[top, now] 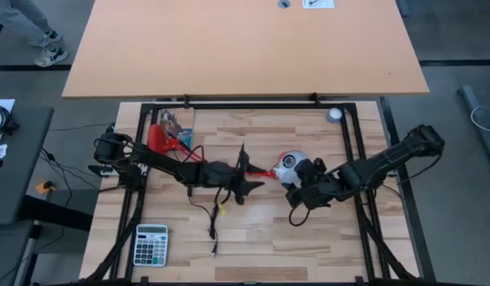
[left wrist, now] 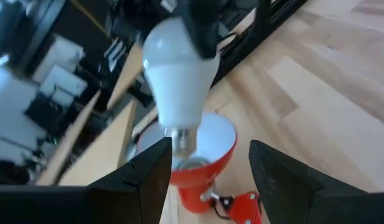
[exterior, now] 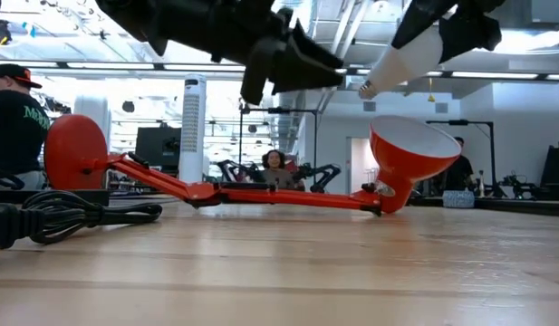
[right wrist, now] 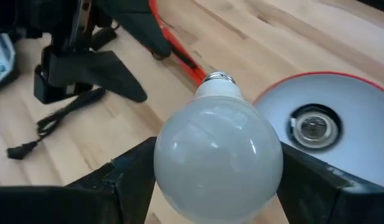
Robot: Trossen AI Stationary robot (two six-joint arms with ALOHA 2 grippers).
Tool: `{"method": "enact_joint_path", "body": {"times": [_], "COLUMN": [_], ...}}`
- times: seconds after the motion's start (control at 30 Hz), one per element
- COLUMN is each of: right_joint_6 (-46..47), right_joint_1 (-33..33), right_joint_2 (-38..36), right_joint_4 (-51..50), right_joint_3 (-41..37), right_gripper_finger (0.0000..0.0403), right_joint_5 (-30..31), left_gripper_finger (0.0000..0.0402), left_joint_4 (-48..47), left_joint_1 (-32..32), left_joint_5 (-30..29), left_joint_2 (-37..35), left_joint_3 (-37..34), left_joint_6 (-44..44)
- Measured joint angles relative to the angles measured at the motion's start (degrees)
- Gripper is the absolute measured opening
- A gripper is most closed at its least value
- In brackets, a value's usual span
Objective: Screw lightbulb
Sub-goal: Insert the lightbulb in the lamp
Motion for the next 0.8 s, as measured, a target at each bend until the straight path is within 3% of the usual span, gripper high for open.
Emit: {"method": "enact_joint_path", "body": {"times": [0.4,0.8], "right_joint_6": [-7.4,-9.0], "right_joint_1": [0.5,-0.4], "right_joint_2": [0.1,0.1], "right_joint_4": [11.4,13.0], "right_joint_3": [0.0,0.0], "right_gripper_finger": [0.0286,0.0286], "right_joint_5": [-0.5,-0.8], "left_gripper_finger": [0.0206,0.0202], "left_joint_4": [4.8,3.9], "left_joint_1": [-1.6,-1.2], "left_joint_5": [-4.5,-5.6], "left_joint_2": [0.0,0.0], "left_joint_3": [0.0,0.1], "left_joint_6": [2.3,0.4]}}
